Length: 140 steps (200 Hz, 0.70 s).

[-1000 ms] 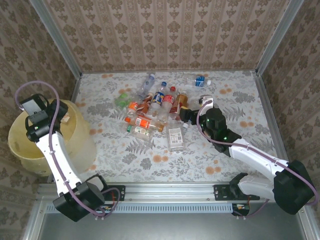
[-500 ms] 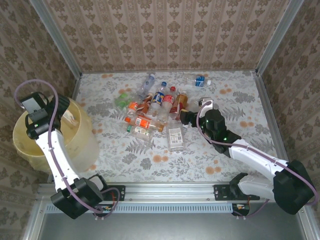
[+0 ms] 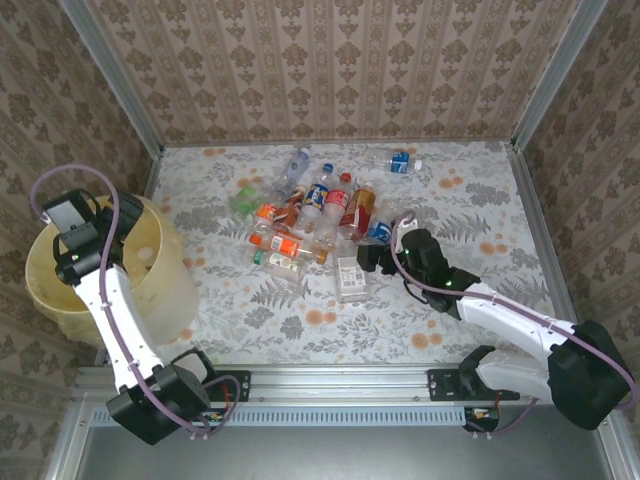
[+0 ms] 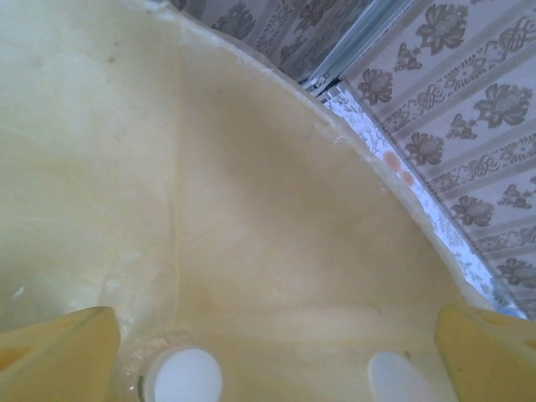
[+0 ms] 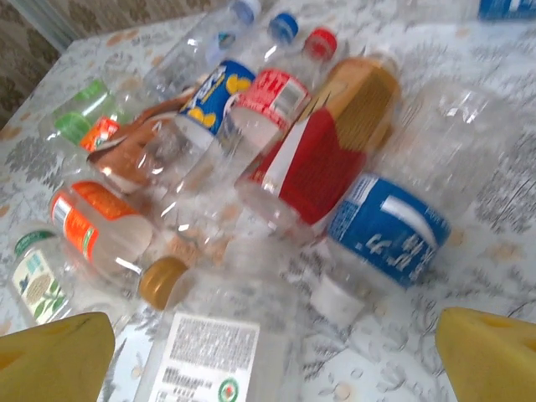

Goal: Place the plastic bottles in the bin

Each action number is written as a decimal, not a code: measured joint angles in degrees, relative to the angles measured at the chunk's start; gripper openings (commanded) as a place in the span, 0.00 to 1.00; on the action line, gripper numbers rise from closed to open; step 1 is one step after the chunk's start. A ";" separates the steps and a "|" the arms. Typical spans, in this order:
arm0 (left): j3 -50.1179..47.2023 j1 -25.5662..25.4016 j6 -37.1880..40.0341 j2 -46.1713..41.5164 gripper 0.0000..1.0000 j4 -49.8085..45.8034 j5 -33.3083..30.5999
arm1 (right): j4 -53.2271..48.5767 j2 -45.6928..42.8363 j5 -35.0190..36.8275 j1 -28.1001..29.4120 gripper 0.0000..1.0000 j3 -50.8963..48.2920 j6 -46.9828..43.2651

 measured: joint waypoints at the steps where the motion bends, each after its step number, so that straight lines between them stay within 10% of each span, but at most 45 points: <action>1: 0.00 -0.02 0.00 -0.09 1.00 -0.07 0.00 | -0.04 0.07 -0.02 0.11 1.00 0.00 0.07; 140: 6.58 -13.55 0.76 -8.72 1.00 -5.29 -4.09 | -14.86 19.10 5.99 13.88 1.00 12.09 7.02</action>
